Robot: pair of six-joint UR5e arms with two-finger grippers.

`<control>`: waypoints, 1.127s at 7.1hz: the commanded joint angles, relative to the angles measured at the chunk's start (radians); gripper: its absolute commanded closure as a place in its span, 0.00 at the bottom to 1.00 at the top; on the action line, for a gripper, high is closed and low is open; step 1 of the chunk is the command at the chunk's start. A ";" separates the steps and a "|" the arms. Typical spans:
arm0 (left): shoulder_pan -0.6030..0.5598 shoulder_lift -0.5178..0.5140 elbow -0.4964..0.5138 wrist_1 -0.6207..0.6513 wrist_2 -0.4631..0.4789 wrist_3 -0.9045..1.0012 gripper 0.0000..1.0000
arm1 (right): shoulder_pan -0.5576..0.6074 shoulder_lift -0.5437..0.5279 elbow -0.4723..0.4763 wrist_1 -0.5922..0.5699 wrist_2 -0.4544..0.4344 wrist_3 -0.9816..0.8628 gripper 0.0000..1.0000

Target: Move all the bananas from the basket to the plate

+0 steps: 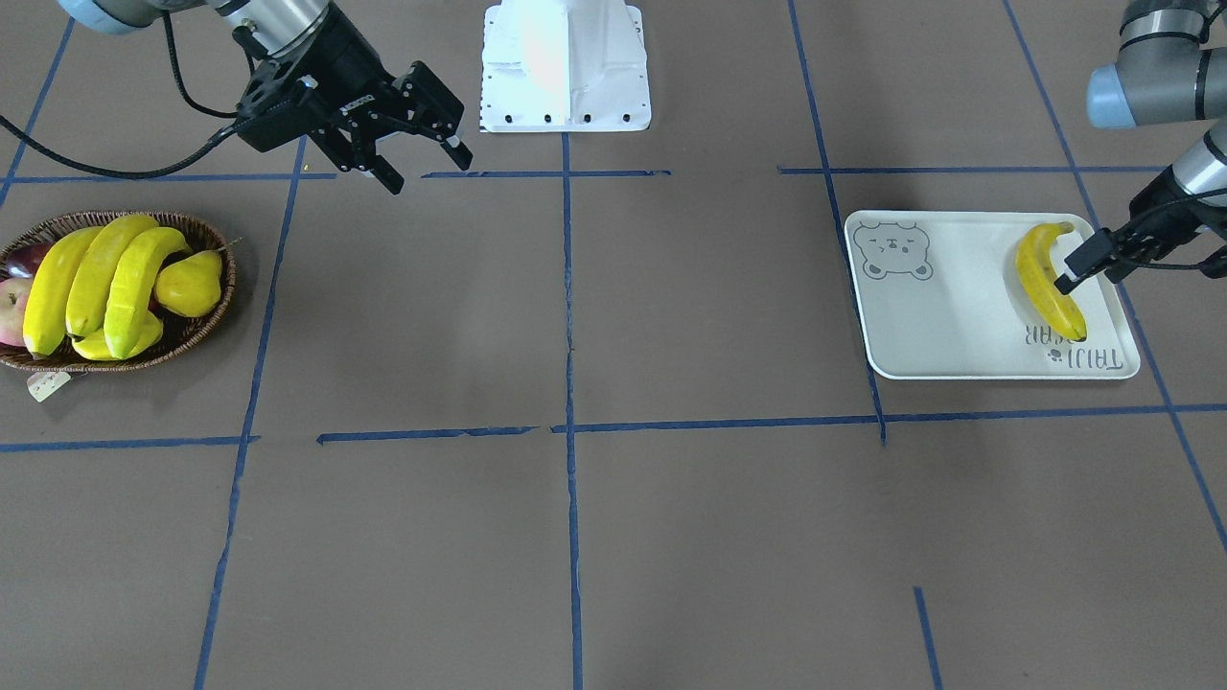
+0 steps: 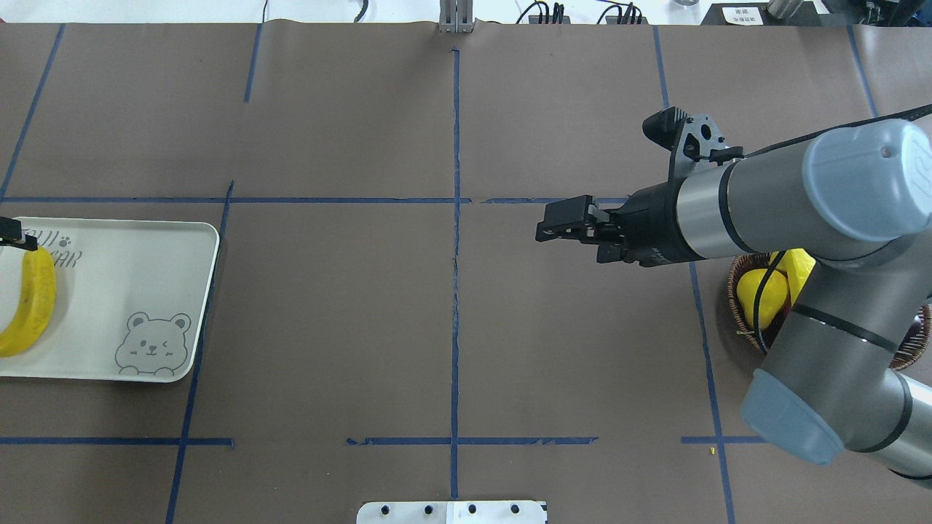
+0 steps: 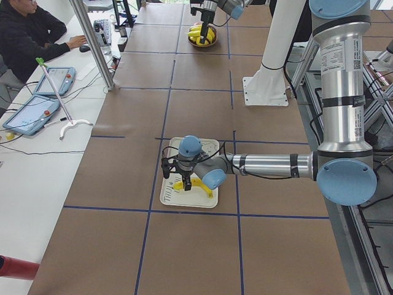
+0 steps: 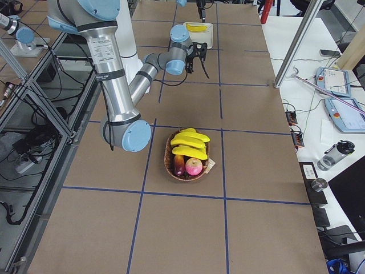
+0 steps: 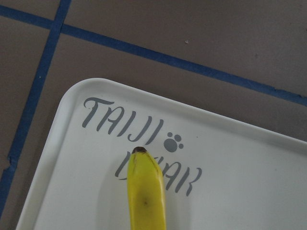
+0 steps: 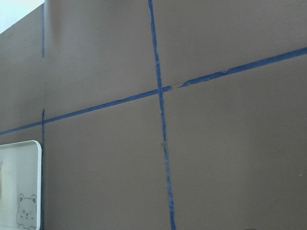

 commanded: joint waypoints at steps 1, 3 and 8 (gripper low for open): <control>-0.037 -0.010 -0.129 0.129 -0.047 -0.003 0.01 | 0.081 -0.195 0.064 -0.010 0.062 -0.134 0.00; -0.035 -0.021 -0.180 0.169 -0.043 -0.010 0.01 | 0.135 -0.367 0.088 -0.005 0.065 -0.330 0.00; -0.024 -0.021 -0.196 0.169 -0.045 -0.017 0.01 | 0.184 -0.613 0.079 -0.017 0.051 -0.617 0.00</control>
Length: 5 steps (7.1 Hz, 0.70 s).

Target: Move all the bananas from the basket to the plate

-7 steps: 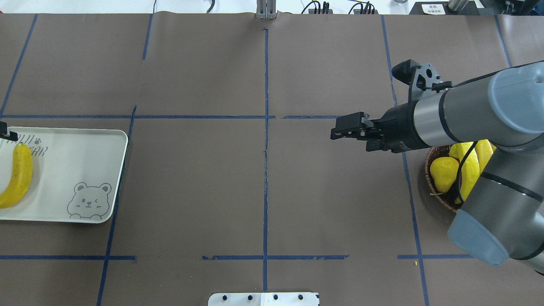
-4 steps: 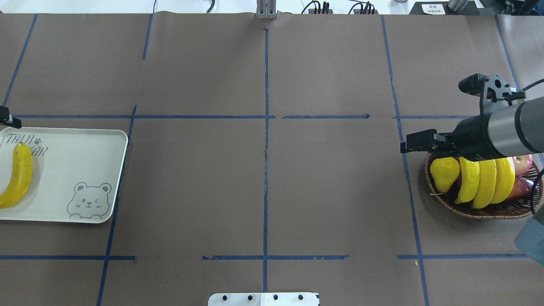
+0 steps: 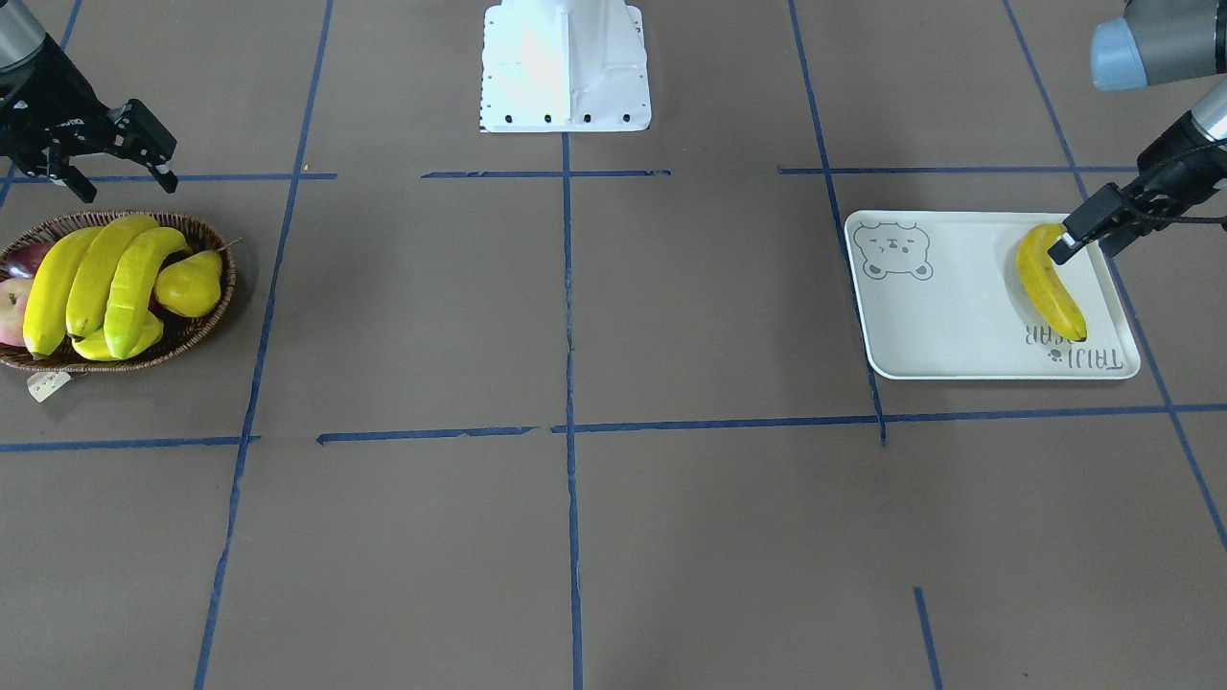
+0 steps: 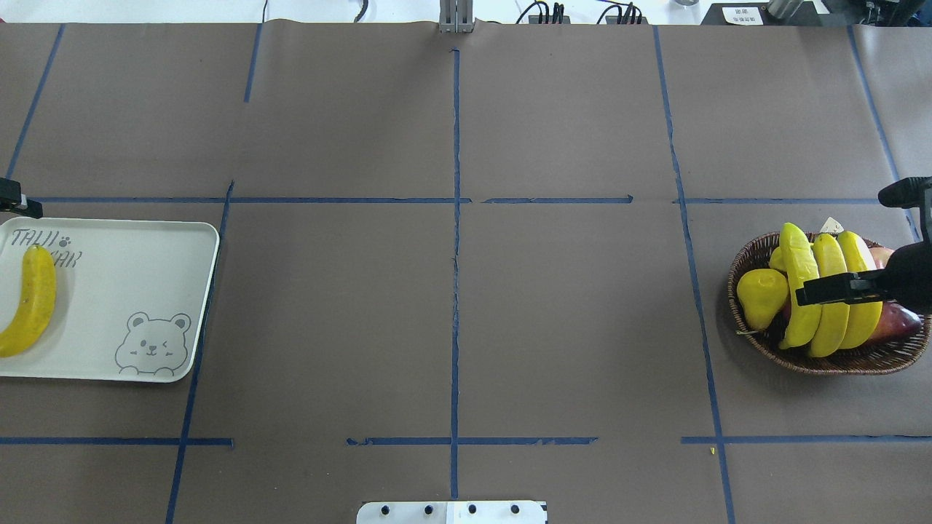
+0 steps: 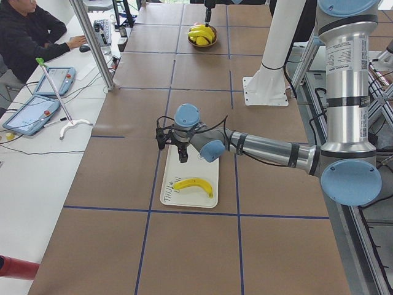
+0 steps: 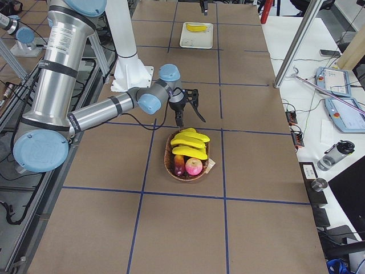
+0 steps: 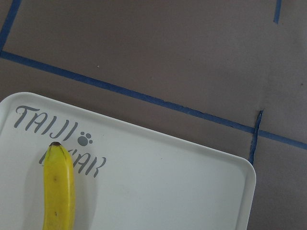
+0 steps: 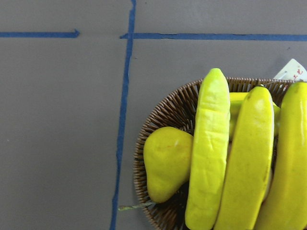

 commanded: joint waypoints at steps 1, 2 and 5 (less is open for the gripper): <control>0.001 -0.002 -0.002 0.000 -0.002 -0.001 0.01 | 0.000 -0.029 -0.029 -0.008 -0.008 -0.090 0.00; 0.006 -0.002 -0.002 0.000 0.000 -0.001 0.01 | -0.012 -0.027 -0.064 -0.008 -0.040 -0.096 0.00; 0.007 -0.002 -0.002 0.000 -0.002 -0.001 0.01 | -0.061 -0.018 -0.092 -0.052 -0.073 -0.098 0.04</control>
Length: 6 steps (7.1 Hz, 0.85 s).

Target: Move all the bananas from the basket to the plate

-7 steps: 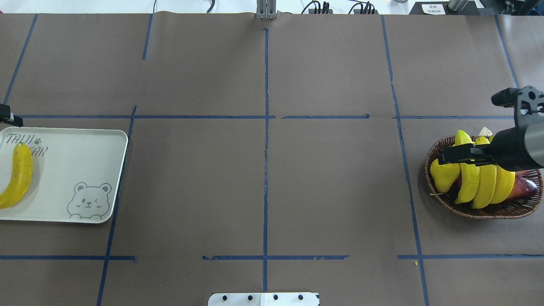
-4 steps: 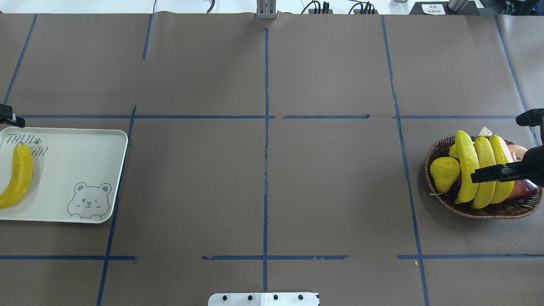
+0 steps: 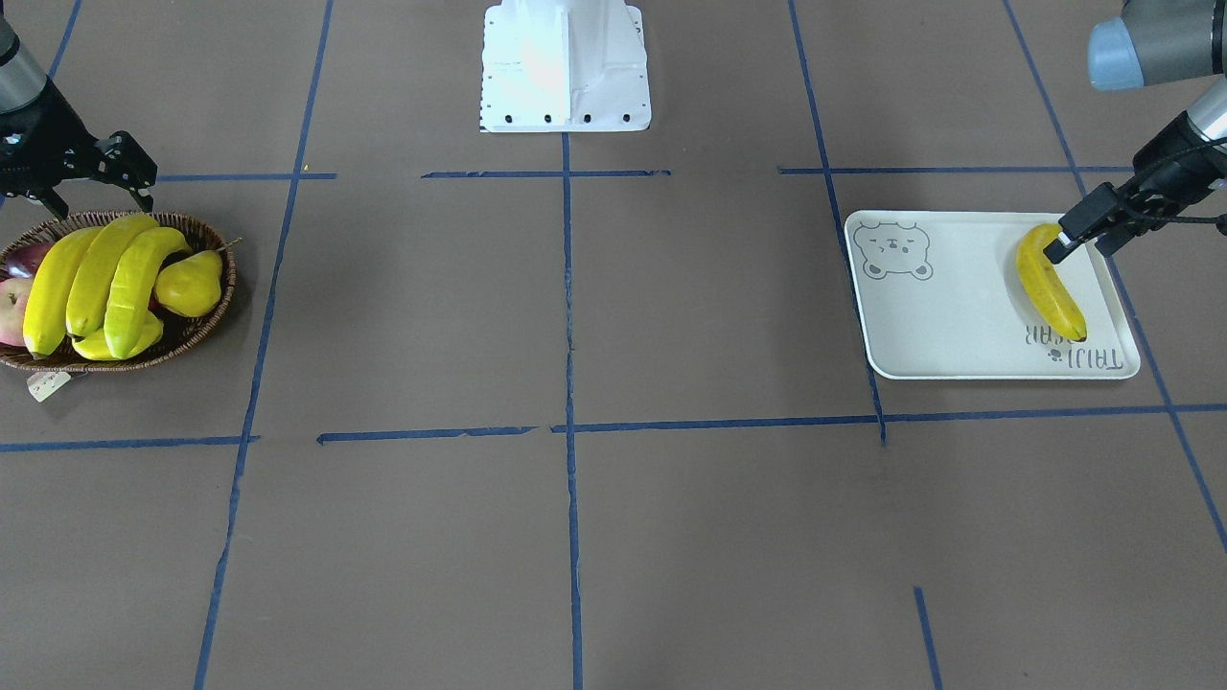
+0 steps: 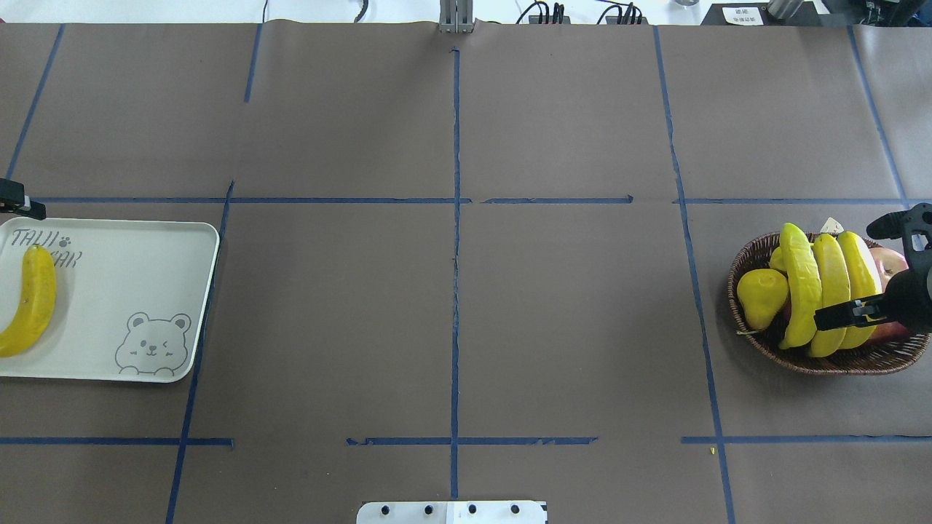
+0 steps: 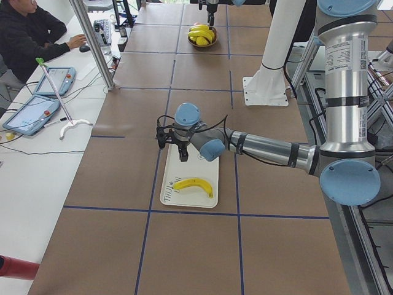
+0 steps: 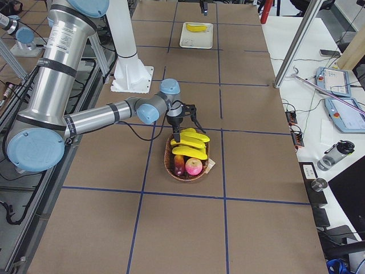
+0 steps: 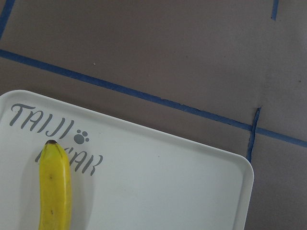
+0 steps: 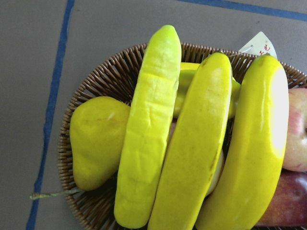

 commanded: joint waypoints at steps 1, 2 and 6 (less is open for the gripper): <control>0.000 0.000 0.002 0.000 -0.002 0.000 0.01 | -0.009 0.000 -0.007 -0.018 -0.006 -0.003 0.15; 0.001 0.000 0.002 0.000 -0.002 0.000 0.01 | -0.009 0.000 -0.012 -0.019 -0.006 -0.012 0.19; 0.001 0.000 0.006 0.000 -0.002 0.000 0.01 | -0.011 0.011 -0.036 -0.019 -0.010 -0.018 0.21</control>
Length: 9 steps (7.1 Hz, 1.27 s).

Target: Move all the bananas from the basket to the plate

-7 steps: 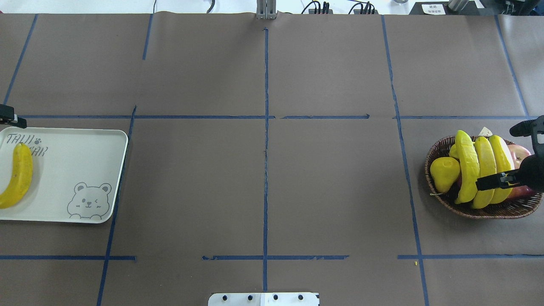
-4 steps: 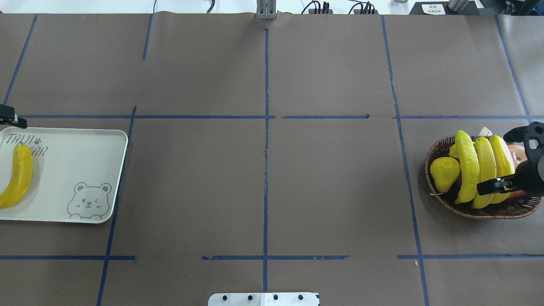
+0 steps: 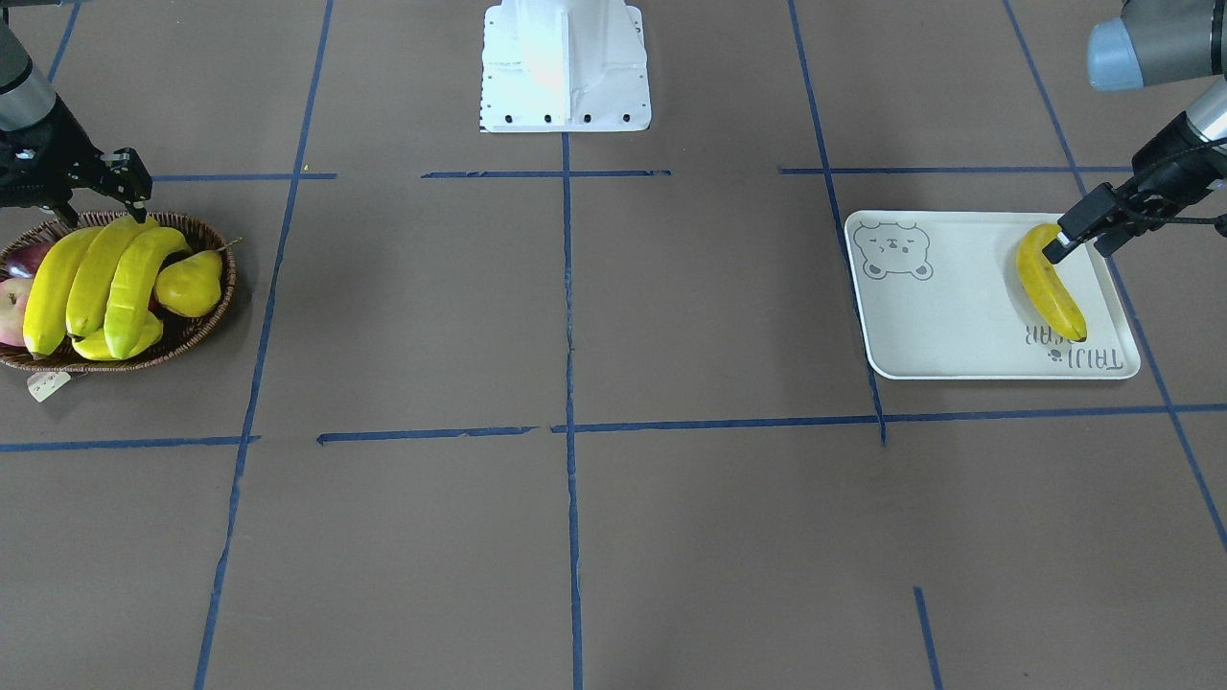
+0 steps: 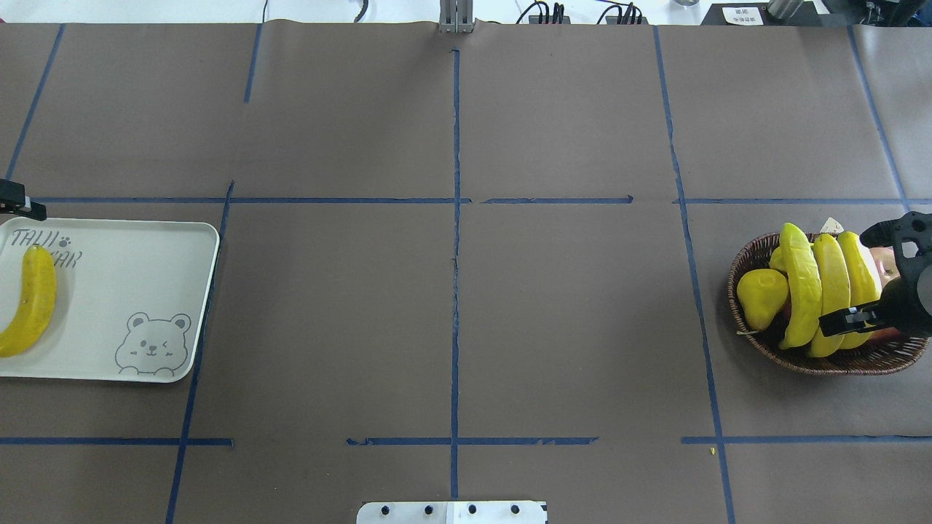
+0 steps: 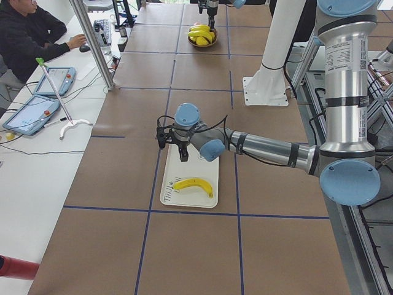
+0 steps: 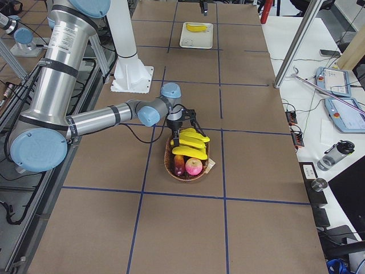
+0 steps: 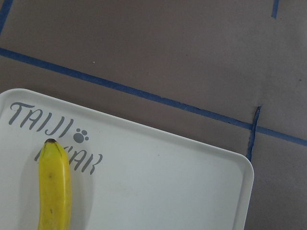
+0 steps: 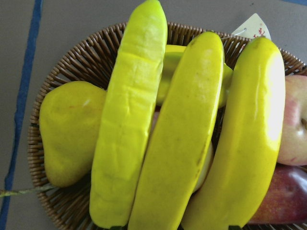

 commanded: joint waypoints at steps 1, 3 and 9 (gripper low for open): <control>0.000 0.000 0.005 0.000 0.000 0.002 0.01 | 0.000 0.002 -0.005 0.000 -0.001 0.000 0.21; 0.000 0.000 0.005 0.000 0.000 0.002 0.01 | 0.000 0.004 -0.011 -0.002 -0.001 0.000 0.31; 0.000 0.000 0.005 0.000 0.000 0.002 0.01 | 0.008 0.010 -0.027 -0.002 -0.001 -0.002 0.43</control>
